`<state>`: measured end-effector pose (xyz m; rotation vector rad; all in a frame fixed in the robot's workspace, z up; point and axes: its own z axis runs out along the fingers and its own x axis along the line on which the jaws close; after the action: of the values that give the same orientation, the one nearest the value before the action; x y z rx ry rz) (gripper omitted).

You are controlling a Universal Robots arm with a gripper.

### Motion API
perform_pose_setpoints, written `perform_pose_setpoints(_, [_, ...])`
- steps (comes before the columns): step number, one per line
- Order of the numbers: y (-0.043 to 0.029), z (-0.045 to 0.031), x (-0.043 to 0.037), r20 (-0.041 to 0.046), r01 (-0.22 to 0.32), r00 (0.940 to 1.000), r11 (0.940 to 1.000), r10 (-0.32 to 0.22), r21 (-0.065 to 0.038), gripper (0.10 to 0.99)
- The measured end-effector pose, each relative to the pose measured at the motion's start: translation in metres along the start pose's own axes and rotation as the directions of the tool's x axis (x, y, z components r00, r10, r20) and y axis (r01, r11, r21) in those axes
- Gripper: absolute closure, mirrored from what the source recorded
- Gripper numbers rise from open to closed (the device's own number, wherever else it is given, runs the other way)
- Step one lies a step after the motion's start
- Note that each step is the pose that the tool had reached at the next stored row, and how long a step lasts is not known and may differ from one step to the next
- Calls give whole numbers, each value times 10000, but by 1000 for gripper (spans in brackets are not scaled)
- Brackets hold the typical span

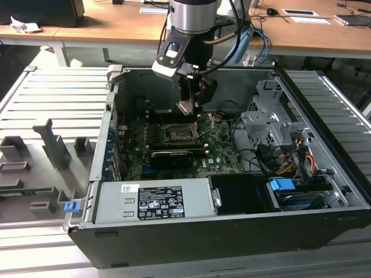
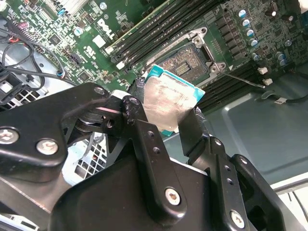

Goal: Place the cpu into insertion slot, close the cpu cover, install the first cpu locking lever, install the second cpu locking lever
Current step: 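Place the cpu into insertion slot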

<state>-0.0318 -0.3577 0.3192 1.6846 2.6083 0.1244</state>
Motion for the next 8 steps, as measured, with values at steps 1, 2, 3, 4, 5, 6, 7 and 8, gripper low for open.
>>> perform_pose_setpoints(1, [0, 2, 0, 1, 0, 10000, 10000, 0, 0, 561])
perform_pose_setpoints(2, [0, 6, 0, 0, 1, 10000, 10000, -1, 0, 561])
perform_pose_setpoints(3, [-1, 9, 0, 0, 0, 10000, 10000, 0, 0, 561])
perform_pose_setpoints(4, [-1, 12, 0, 0, 1, 10000, 10000, -1, 0, 561])
perform_pose_setpoints(5, [-1, 14, 0, 0, 0, 10000, 10000, 0, 0, 561])
perform_pose_setpoints(6, [-1, 16, 0, 0, 0, 10000, 10000, 0, 0, 561])
perform_pose_setpoints(7, [-2, 19, 0, 0, 0, 10000, 10000, 0, 0, 561])
perform_pose_setpoints(8, [-2, 23, 0, 1, 0, 10000, 10000, 0, 0, 561])
